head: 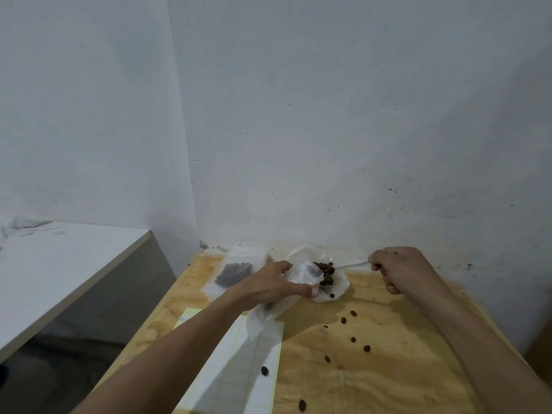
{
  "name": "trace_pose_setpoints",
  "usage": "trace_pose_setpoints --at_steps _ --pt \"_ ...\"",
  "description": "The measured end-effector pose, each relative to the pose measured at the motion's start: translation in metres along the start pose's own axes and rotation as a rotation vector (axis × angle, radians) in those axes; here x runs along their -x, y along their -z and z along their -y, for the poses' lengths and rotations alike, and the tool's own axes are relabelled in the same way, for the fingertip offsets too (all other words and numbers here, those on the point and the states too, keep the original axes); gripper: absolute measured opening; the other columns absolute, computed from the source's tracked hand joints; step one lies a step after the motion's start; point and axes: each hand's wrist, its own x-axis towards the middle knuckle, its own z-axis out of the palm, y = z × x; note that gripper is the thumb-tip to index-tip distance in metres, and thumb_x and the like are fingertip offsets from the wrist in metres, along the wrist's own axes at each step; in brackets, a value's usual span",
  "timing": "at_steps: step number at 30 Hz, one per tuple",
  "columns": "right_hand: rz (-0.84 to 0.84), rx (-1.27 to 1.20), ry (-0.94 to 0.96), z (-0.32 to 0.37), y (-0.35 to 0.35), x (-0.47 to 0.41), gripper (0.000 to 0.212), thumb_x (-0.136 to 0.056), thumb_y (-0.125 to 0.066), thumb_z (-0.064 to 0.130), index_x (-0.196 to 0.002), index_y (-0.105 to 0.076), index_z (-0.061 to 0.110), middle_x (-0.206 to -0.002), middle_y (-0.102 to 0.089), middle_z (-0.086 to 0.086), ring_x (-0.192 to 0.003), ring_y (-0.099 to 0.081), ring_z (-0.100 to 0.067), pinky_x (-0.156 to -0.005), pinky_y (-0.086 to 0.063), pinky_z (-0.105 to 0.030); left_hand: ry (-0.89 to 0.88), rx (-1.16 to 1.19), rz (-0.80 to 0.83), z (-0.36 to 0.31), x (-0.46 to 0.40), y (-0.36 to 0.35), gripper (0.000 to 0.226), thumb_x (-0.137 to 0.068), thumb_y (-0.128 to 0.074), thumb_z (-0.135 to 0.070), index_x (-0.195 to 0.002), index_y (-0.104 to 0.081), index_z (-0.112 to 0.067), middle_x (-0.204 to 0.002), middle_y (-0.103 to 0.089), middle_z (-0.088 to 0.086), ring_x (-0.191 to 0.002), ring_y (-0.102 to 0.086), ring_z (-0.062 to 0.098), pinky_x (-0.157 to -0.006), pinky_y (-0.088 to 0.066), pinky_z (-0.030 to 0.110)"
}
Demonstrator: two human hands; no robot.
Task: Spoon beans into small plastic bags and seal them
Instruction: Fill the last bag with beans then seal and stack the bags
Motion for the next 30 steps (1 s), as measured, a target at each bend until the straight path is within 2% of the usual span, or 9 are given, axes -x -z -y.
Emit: trace_pose_setpoints --at_steps 4,7,10,15,19,20,23,26,30 --pt "0.018 0.262 0.279 0.016 -0.012 0.006 0.03 -0.094 -0.062 0.022 -0.068 -0.066 0.01 -0.045 -0.049 0.009 -0.041 -0.04 -0.005 -0.047 -0.034 -0.015 -0.006 0.004 -0.001 -0.005 0.0 -0.002 0.092 -0.075 -0.082 -0.057 -0.149 -0.044 -0.017 -0.142 -0.053 -0.001 -0.117 -0.052 0.016 -0.096 -0.044 0.029" --pt "-0.115 0.374 0.439 0.02 -0.013 0.005 0.034 -0.097 -0.059 0.018 -0.063 -0.058 0.016 -0.051 -0.052 0.004 -0.042 -0.042 -0.008 -0.045 -0.034 -0.017 0.018 0.004 -0.035 -0.003 -0.002 0.0 0.064 -0.075 -0.082 -0.057 -0.122 -0.057 -0.022 -0.116 -0.062 -0.006 -0.103 -0.058 0.012 -0.095 -0.049 0.032" --pt "-0.185 0.468 0.428 0.01 -0.016 -0.001 0.032 -0.097 -0.054 0.015 -0.065 -0.055 0.009 -0.054 -0.054 -0.004 -0.044 -0.042 -0.014 -0.042 -0.03 -0.021 0.015 0.066 -0.032 0.002 -0.006 0.002 0.053 -0.076 -0.083 -0.053 -0.115 -0.061 -0.025 -0.113 -0.066 -0.005 -0.102 -0.061 0.011 -0.092 -0.05 0.03" --pt "-0.198 0.73 0.42 -0.017 -0.03 -0.001 0.026 -0.101 -0.044 0.02 -0.077 -0.05 0.012 -0.062 -0.054 0.0 -0.054 -0.052 -0.018 -0.05 -0.034 -0.033 -0.028 0.069 -0.054 0.004 -0.01 0.0 0.066 -0.078 -0.081 -0.052 -0.13 -0.058 -0.02 -0.107 -0.057 -0.013 -0.105 -0.055 0.012 -0.073 -0.041 0.016" --pt "-0.075 1.014 0.409 -0.021 -0.049 0.006 0.012 -0.101 -0.04 0.013 -0.09 -0.042 0.016 -0.078 -0.054 0.001 -0.064 -0.054 -0.021 -0.049 -0.033 -0.03 -0.062 0.072 -0.072 -0.003 -0.017 0.002 0.073 -0.07 -0.085 -0.058 -0.126 -0.066 -0.014 -0.117 -0.068 -0.007 -0.112 -0.062 0.016 -0.089 -0.051 0.027" --pt "-0.07 1.004 0.363 -0.021 -0.053 0.008 0.011 -0.101 -0.041 0.011 -0.09 -0.041 0.015 -0.078 -0.052 0.0 -0.064 -0.051 -0.021 -0.046 -0.029 -0.028 -0.082 0.054 -0.078 -0.008 -0.017 0.003 0.062 -0.07 -0.085 -0.057 -0.116 -0.07 -0.018 -0.109 -0.072 -0.011 -0.106 -0.065 0.011 -0.088 -0.053 0.027" --pt "-0.105 0.722 0.145 -0.021 -0.051 0.0 0.023 -0.1 -0.047 0.012 -0.077 -0.045 0.01 -0.067 -0.047 -0.002 -0.061 -0.046 -0.019 -0.044 -0.024 -0.027 -0.137 0.006 -0.058 -0.034 -0.019 0.007 0.026 -0.079 -0.083 -0.049 -0.085 -0.068 -0.028 -0.073 -0.067 -0.02 -0.068 -0.061 -0.007 -0.064 -0.045 0.017" --pt "-0.122 0.373 -0.107 -0.024 -0.044 -0.01 0.035 -0.095 -0.053 0.012 -0.062 -0.043 0.009 -0.059 -0.043 -0.005 -0.052 -0.04 -0.019 -0.047 -0.024 -0.026 -0.184 -0.033 -0.033 -0.058 -0.02 0.005 0.037 -0.08 -0.082 -0.05 -0.066 -0.054 -0.03 -0.05 -0.052 -0.021 -0.046 -0.049 -0.005 -0.055 -0.033 0.021" --pt "-0.134 0.254 -0.261 -0.041 -0.046 -0.009 0.026 -0.095 -0.054 0.013 -0.072 -0.058 0.002 -0.062 -0.05 -0.009 -0.053 -0.046 -0.022 -0.05 -0.03 -0.025 -0.201 -0.043 0.008 -0.06 -0.026 -0.007 0.048 -0.081 -0.082 -0.047 -0.062 -0.044 -0.025 -0.042 -0.042 -0.018 -0.039 -0.04 -0.001 -0.051 -0.03 0.02"
